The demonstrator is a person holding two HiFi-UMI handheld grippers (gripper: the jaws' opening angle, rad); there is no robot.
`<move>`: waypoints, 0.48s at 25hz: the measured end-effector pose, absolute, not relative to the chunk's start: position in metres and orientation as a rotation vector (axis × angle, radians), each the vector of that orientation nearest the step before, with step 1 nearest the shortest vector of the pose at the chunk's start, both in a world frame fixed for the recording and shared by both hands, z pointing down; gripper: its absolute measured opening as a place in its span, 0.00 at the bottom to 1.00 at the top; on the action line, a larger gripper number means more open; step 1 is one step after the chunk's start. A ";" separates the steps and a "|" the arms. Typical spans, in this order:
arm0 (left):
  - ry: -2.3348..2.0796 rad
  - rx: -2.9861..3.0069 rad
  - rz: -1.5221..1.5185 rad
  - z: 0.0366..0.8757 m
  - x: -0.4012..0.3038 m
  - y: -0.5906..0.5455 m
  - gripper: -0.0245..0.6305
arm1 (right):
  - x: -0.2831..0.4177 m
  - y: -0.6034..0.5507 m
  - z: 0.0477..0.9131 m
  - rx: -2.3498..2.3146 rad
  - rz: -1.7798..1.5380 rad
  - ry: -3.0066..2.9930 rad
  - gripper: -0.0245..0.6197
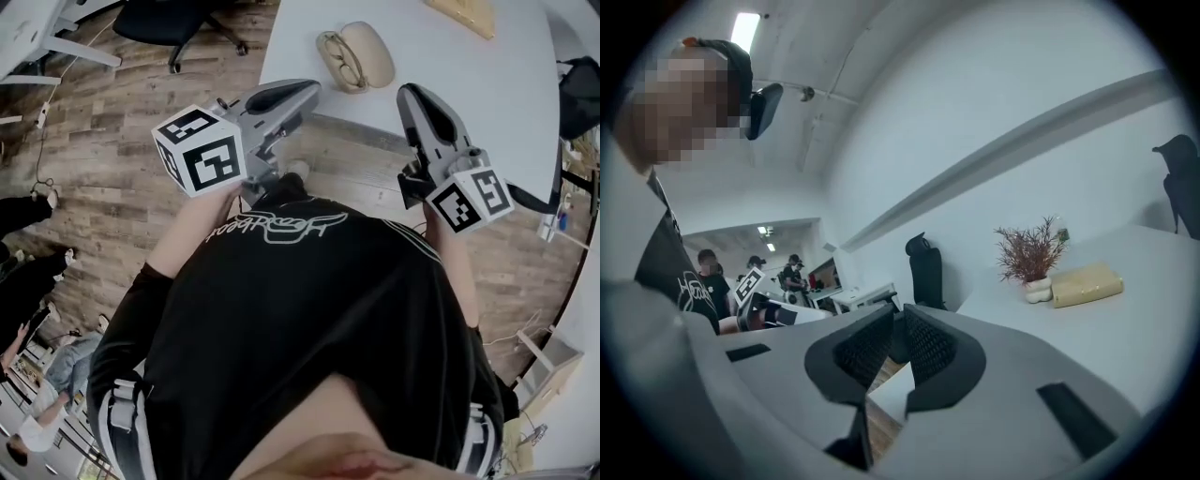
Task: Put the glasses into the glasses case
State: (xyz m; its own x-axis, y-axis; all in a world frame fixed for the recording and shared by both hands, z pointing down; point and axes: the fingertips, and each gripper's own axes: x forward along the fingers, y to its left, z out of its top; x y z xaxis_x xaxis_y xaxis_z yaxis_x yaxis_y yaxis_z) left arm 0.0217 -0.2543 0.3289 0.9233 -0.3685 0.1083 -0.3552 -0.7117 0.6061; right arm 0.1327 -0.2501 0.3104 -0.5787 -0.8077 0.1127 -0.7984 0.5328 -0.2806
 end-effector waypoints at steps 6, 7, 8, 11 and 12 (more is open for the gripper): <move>-0.514 2.473 -0.055 0.300 0.052 -0.188 0.05 | 0.146 -0.175 0.279 -1.239 -0.445 2.751 0.07; -0.520 2.487 -0.060 0.296 0.054 -0.175 0.05 | 0.147 -0.162 0.273 -1.208 -0.429 2.752 0.07; -0.526 2.501 -0.064 0.292 0.055 -0.163 0.05 | 0.147 -0.149 0.269 -1.176 -0.417 2.751 0.06; -0.541 2.538 -0.077 0.284 0.062 -0.127 0.05 | 0.150 -0.110 0.262 -1.098 -0.398 2.756 0.06; -0.547 2.551 -0.082 0.282 0.065 -0.115 0.05 | 0.153 -0.097 0.262 -1.081 -0.393 2.764 0.06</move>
State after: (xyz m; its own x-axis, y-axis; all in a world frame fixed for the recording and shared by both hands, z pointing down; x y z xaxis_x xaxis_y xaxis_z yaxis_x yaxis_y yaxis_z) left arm 0.0654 -0.1150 0.2819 0.9163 -0.3974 0.0493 -0.3657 -0.7801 0.5077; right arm 0.1526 -0.0974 0.2624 -0.7297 -0.6825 -0.0413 -0.6440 0.7063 -0.2941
